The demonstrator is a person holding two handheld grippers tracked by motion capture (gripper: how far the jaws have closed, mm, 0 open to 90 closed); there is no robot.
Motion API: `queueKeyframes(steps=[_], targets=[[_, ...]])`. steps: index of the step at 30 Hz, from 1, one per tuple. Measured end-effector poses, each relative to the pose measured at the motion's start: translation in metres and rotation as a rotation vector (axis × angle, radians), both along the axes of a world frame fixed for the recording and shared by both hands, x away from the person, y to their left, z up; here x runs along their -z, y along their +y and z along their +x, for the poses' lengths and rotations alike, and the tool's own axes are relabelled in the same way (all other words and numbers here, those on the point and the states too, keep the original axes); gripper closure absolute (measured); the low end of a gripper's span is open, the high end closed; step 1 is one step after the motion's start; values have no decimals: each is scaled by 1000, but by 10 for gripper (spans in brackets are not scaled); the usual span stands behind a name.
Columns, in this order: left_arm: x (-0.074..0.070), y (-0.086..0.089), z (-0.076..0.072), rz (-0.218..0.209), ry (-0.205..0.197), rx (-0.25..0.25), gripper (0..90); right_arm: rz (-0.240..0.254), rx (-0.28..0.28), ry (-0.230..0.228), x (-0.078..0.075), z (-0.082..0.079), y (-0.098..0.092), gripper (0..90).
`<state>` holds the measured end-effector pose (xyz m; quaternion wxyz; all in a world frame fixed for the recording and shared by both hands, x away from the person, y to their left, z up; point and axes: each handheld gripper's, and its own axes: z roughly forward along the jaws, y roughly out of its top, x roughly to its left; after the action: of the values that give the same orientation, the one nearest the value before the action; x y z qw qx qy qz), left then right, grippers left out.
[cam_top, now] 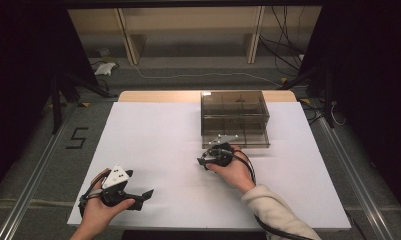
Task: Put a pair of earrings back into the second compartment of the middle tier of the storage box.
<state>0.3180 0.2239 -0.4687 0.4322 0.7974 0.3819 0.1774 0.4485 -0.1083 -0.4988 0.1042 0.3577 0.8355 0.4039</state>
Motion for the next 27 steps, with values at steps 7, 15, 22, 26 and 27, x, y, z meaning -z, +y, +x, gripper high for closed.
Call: queueKeyframes(steps=[7, 15, 22, 26, 27], targets=[[0, 0, 0, -1, 0, 0, 5, -17, 13, -18, 1, 0, 5, 441], [0, 0, 0, -4, 1, -1, 5, -86, 61, -65, 1, -4, 13, 521], [0, 0, 0, -7, 2, -1, 5, -81, 97, -68, 1, -3, 14, 607], [0, 0, 0, -1, 3, 4, 5, -79, 112, -64, 1, -2, 13, 654], [0, 0, 0, -3, 3, 2, 5, -82, 113, -67, 1, -2, 13, 658]])
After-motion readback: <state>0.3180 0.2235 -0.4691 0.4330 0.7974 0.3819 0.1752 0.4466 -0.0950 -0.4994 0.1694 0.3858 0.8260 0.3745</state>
